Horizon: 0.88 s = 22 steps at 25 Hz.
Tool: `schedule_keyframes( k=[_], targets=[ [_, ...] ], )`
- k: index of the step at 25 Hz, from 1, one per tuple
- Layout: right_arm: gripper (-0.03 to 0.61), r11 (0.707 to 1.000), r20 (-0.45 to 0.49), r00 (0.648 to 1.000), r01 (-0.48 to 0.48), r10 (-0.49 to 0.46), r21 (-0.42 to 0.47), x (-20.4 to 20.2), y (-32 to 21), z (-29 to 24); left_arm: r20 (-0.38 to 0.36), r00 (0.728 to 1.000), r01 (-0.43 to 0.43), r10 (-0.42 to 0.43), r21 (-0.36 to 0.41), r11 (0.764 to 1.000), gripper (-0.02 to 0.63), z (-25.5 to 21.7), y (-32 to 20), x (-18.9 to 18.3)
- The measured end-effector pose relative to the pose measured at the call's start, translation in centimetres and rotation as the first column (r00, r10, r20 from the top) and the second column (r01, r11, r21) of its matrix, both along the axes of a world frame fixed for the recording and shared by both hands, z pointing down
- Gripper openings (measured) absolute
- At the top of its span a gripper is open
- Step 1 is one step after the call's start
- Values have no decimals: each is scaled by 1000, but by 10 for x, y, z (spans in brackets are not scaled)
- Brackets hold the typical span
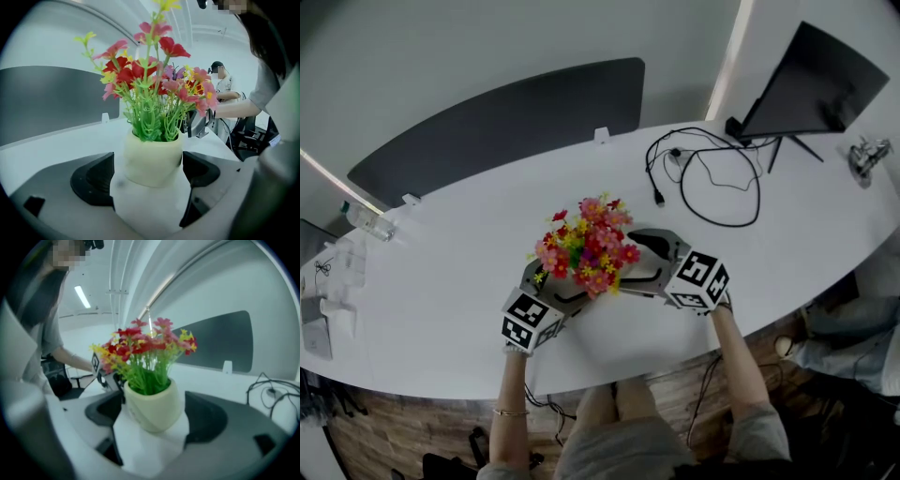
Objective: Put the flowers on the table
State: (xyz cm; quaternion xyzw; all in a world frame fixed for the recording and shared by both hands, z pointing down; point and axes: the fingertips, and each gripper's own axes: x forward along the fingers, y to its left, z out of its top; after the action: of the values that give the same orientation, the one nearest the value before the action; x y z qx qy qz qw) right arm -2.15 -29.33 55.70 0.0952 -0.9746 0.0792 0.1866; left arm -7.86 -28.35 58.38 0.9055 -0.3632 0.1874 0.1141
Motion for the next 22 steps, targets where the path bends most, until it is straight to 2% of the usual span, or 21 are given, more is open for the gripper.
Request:
schedule_keyframes(
  k=[6,11,12,14,15,18,22],
  targets=[
    [439,1000,-22,999,-27,26,-7,3,10,1,-41,998,45,-45,9,999,469,-6,3,-4],
    [427,998,-12,997,-70,70,-9,8,16,-3,-70,990,127,-126,12,992,468,-13,15,-18],
    [411,997,-9,997,-80,80,-6,10,18,-6,-88,986,142,-140,15,990,466,-17,18,-20],
    [320,995,-5,995,-101,101,3,13,21,-10,-115,981,158,-155,23,987,458,-25,26,-20],
    [284,994,2,994,-109,109,2,14,23,-13,-120,980,161,-156,30,987,448,-29,29,-18],
    [240,992,26,992,-123,124,-12,14,31,-23,-135,979,163,-155,50,985,373,-43,41,-14],
    [225,991,39,990,-136,137,-19,12,45,-33,-154,976,164,-153,61,985,286,-58,55,-9]
  ],
)
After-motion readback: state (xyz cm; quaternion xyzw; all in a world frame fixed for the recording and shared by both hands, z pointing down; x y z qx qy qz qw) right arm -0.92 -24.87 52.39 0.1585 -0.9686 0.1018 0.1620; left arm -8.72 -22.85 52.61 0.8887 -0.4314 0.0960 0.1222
